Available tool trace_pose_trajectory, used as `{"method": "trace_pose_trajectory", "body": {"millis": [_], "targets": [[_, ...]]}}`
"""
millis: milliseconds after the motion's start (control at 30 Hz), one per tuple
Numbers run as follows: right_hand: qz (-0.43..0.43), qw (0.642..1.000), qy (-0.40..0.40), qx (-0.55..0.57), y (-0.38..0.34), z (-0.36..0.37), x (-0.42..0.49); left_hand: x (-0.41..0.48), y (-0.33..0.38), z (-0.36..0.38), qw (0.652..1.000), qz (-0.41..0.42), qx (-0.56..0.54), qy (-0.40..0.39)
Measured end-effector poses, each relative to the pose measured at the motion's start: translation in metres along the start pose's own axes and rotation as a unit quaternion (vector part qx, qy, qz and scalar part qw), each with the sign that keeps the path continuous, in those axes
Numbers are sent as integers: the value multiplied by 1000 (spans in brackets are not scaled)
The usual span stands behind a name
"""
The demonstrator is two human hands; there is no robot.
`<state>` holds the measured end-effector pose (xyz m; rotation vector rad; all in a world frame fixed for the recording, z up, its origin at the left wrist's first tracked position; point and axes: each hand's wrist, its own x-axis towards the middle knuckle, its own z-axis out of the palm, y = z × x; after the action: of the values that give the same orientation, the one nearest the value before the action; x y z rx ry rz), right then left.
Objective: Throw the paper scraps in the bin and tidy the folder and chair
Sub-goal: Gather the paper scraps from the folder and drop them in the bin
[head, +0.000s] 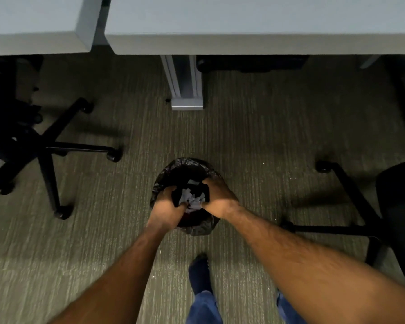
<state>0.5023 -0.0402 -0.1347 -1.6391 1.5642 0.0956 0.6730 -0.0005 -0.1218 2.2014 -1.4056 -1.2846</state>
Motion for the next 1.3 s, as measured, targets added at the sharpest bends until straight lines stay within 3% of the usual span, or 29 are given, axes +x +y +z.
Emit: {"method": "trace_pose_trajectory", "body": {"millis": [300, 533, 800, 1133, 1300], "targets": [[34, 999, 25, 27, 64, -31, -51, -10, 25, 23, 998, 24, 37, -50], [86, 991, 83, 55, 132, -65, -115, -22, 88, 71, 980, 69, 111, -147], [125, 982, 123, 67, 213, -119, -195, -51, 182, 140, 958, 122, 170, -197], [178, 937, 279, 109, 298, -208, -278, -104, 303, 236, 902, 245, 212, -287], [205, 920, 315, 111, 350, -242, -313, -129, 359, 290, 869, 324, 220, -301]]}}
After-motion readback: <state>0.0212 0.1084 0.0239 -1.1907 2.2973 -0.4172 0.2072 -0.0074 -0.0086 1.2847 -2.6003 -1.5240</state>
